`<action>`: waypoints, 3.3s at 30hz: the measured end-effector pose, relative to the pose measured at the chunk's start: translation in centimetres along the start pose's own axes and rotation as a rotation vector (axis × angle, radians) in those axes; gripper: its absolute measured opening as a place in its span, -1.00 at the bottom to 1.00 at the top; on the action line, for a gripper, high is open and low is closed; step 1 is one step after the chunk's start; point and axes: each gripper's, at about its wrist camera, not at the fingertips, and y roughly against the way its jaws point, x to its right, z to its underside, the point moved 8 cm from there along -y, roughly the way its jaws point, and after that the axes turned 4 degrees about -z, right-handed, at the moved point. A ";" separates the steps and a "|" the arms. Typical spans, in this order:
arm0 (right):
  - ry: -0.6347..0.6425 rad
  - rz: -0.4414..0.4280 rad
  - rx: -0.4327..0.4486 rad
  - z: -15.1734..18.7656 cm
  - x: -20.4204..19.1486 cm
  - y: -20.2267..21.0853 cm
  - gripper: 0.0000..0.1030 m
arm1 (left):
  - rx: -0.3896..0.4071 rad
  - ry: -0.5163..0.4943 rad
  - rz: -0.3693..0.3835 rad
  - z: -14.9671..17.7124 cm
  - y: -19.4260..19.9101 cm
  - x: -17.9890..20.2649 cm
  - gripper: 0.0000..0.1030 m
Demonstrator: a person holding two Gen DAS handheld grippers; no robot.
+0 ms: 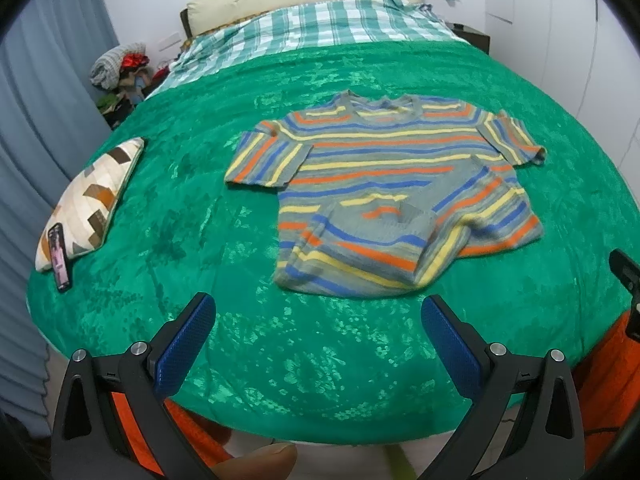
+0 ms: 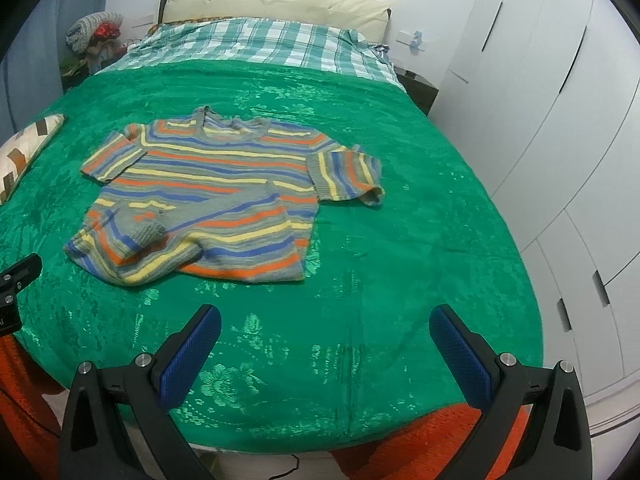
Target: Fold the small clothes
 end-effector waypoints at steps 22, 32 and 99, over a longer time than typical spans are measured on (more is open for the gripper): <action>-0.001 0.007 -0.019 0.2 0.0 -0.1 0.99 | -0.012 -0.004 0.002 0.2 -0.1 0.2 0.99; -0.003 0.007 -0.021 0.2 0.1 -0.2 0.99 | -0.014 -0.007 0.002 0.3 -0.3 0.3 0.99; -0.177 -0.829 -0.567 12.1 -0.8 -12.2 -0.89 | -0.334 -0.092 0.340 10.5 -11.1 -2.7 -0.95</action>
